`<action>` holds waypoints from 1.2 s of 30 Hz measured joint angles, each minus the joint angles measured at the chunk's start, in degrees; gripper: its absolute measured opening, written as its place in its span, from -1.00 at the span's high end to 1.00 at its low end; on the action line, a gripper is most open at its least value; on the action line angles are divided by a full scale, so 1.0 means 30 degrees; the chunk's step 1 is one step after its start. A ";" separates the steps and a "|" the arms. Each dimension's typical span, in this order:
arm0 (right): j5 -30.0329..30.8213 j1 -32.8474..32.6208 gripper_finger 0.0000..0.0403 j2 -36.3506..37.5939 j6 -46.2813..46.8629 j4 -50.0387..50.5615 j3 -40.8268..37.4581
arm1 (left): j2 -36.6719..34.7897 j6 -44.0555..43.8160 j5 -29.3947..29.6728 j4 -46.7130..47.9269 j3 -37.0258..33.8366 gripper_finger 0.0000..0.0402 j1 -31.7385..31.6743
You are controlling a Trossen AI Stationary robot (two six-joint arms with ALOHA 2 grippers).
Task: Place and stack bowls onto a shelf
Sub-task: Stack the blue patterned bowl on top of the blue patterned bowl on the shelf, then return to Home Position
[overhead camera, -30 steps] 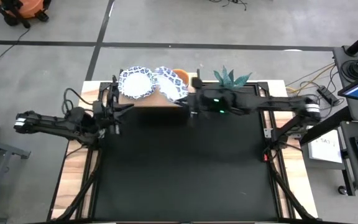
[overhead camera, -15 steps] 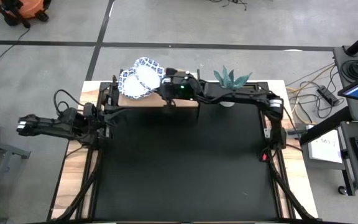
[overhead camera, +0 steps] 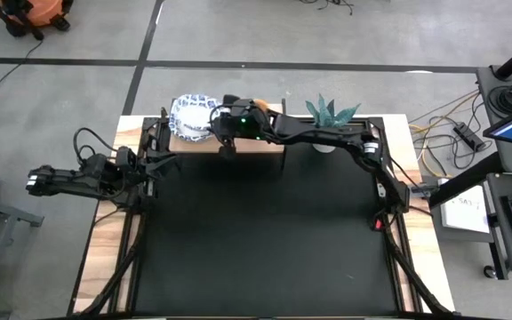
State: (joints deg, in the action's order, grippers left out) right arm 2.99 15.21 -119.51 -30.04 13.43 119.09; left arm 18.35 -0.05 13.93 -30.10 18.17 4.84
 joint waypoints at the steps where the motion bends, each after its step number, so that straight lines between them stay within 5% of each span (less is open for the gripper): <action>1: 0.0006 0.0013 0.59 -0.0125 0.0000 0.0041 0.0131 | 0.0000 0.0000 0.0000 0.0046 0.0000 0.82 0.0000; 6: 0.0006 0.0003 0.41 -0.0038 0.0013 0.0048 0.0217 | -0.0044 0.0000 0.0000 0.0199 0.0000 0.82 0.0000; 15: -0.0239 -0.0228 0.38 0.0831 0.0858 0.1244 0.0189 | -0.0073 0.0219 0.0000 0.0377 0.0000 0.82 0.0000; 31: -0.1118 0.0027 0.81 -0.0300 0.2557 -0.1133 -0.0168 | -0.0133 0.0297 0.0007 0.0854 0.0000 0.82 0.0000; 36: -0.5179 -0.0111 0.89 0.1353 0.2942 0.1284 -0.1172 | -0.1443 0.0964 0.0008 0.3354 0.0000 0.82 0.0000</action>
State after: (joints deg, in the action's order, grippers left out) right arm -12.55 14.87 -115.46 -21.22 17.28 115.57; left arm 14.02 2.84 13.96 -20.04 18.17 4.84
